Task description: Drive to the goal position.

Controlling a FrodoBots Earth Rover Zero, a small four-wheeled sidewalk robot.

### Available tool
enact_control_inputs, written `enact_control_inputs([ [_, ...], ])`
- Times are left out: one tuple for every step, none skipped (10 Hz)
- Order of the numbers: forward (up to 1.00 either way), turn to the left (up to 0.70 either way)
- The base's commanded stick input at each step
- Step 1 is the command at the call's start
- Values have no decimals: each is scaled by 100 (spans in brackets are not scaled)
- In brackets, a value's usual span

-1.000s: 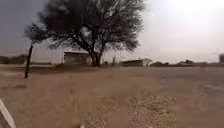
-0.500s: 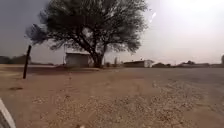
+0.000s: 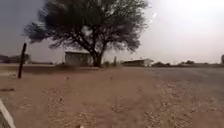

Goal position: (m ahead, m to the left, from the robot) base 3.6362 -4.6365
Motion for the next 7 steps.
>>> enact_control_inputs([
  [50,0],
  [50,0],
  [50,0],
  [50,0],
  [50,0],
  [50,0],
  [50,0],
])
